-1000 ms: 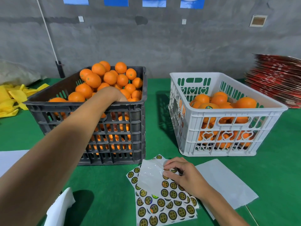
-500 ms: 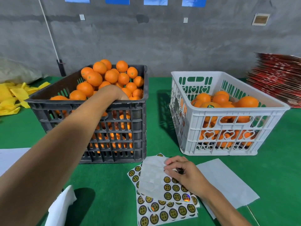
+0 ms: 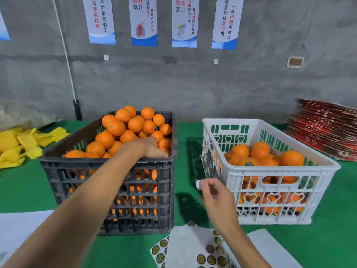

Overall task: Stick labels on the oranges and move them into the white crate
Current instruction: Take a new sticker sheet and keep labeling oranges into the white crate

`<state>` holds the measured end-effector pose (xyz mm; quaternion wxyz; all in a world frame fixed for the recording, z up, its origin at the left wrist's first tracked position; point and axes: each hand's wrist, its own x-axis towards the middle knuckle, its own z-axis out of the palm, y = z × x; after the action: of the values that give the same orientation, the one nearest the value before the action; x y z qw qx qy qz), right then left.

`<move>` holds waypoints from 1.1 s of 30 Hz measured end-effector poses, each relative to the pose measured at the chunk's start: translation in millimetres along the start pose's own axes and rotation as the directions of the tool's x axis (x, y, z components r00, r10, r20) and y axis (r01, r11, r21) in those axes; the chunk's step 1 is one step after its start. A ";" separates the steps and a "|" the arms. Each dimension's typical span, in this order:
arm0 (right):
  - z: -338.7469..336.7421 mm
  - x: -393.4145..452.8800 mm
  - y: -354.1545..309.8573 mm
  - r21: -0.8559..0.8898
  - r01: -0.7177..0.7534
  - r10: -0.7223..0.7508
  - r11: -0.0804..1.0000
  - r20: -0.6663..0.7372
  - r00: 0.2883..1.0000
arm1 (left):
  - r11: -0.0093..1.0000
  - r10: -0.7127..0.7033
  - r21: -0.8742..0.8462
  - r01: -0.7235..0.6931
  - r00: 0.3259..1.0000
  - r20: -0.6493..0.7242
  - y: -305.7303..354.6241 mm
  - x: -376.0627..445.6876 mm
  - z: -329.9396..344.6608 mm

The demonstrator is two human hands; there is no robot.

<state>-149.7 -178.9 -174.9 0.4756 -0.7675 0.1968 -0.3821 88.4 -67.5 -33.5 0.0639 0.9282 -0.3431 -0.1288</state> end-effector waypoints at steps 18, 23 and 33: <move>50.3 131.4 -126.6 0.006 0.175 -0.172 0.984 -0.171 0.970 | 0.613 0.222 -0.397 -0.683 0.631 -0.743 2.0 10.9 -9.0; 57.1 119.1 -129.5 0.115 0.061 -0.054 0.991 -0.064 0.996 | 0.732 0.388 -0.062 -0.679 0.490 -0.780 4.9 8.4 -13.1; 22.7 126.2 -127.4 0.932 -0.201 0.512 0.302 0.019 0.859 | 0.854 0.292 -0.221 -0.471 0.786 -0.545 5.9 9.8 -7.4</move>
<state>-60.4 -189.8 -18.1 0.8549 -0.2513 0.1874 -0.4134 94.0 -78.1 -27.0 0.3360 0.8131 -0.4703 0.0695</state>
